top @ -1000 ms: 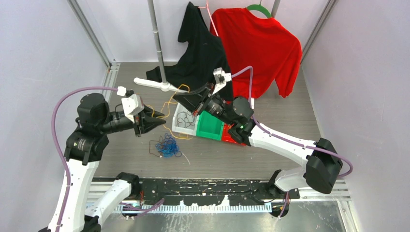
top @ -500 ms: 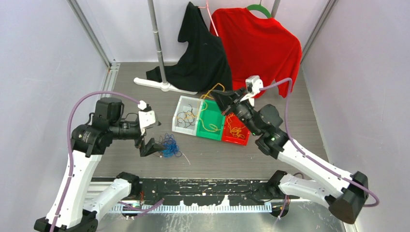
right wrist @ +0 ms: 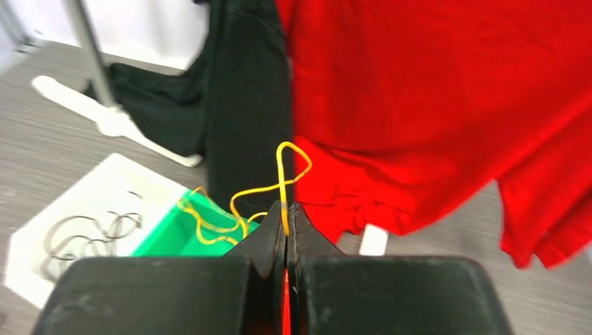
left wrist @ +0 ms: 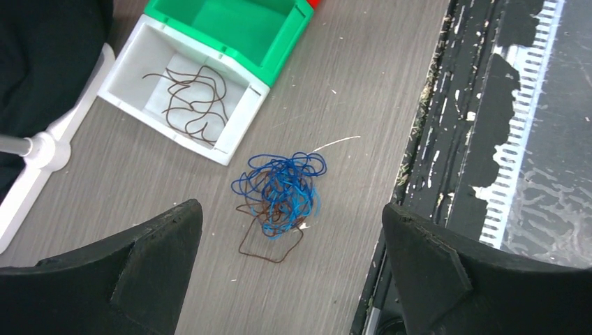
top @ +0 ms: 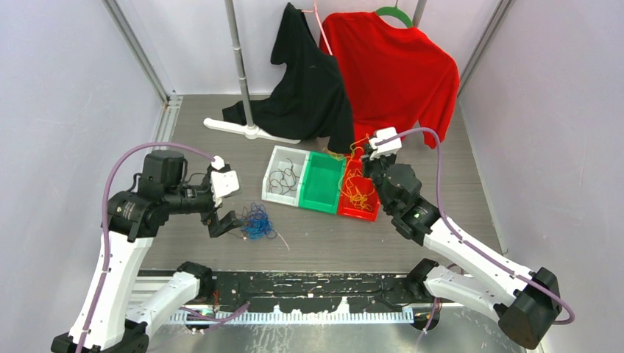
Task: Untangle the cables
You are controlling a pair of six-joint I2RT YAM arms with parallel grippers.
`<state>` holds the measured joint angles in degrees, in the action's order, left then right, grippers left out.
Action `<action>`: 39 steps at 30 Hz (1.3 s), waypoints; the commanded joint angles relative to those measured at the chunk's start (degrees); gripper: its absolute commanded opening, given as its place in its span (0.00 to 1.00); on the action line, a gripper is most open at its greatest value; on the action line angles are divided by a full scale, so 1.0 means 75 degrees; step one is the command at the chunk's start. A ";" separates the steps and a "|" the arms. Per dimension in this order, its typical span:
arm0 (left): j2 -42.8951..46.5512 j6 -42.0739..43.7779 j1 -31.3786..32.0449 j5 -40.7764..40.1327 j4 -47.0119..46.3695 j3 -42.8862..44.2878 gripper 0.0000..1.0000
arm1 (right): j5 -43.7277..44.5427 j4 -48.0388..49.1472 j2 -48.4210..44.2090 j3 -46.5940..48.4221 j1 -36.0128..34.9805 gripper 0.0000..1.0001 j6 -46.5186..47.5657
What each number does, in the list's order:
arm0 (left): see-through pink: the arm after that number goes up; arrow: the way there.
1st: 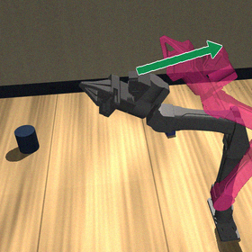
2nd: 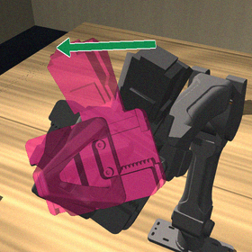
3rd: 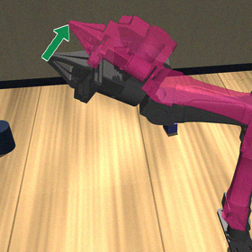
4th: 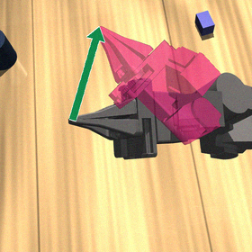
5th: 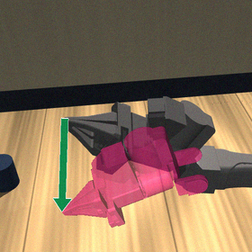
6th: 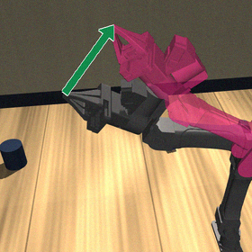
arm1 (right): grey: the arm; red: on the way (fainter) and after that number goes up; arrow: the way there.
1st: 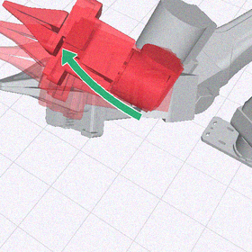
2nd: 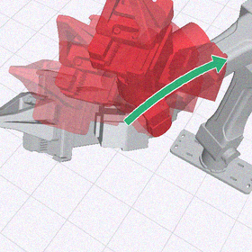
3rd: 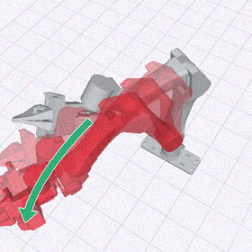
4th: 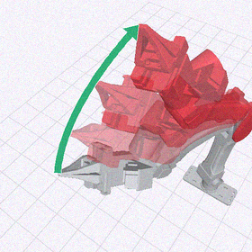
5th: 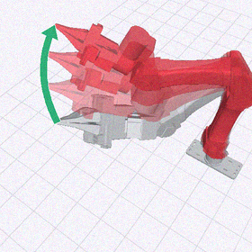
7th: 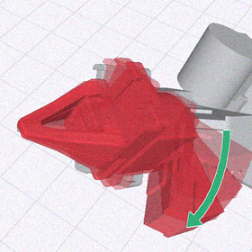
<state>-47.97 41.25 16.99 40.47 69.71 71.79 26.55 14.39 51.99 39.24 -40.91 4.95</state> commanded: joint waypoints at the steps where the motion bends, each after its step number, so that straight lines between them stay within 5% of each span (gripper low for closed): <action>1: 0.0130 -0.0116 0.0028 -0.0263 -0.0433 0.0027 1.00 | 0.1489 0.0510 0.0009 -0.0101 0.0086 0.01 0.0936; 7: 0.0137 -0.0190 0.0027 -0.0163 -0.0498 0.0010 0.99 | 0.2402 0.0734 0.0263 -0.0266 0.0177 0.01 0.1400; 25: 0.0056 -0.0225 0.0022 0.0000 -0.0672 0.0059 1.00 | 0.3509 -0.1991 -0.1001 -0.0320 0.0169 0.01 0.0230; 39: 0.0260 -0.0104 0.0024 -0.0168 -0.0651 0.0067 1.00 | 0.2518 -0.2101 0.1635 0.0232 0.0169 0.01 -0.0642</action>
<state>-47.00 40.53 16.99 39.03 66.65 71.79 46.50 -3.99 60.20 37.67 -39.88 1.61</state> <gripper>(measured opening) 0.997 0.039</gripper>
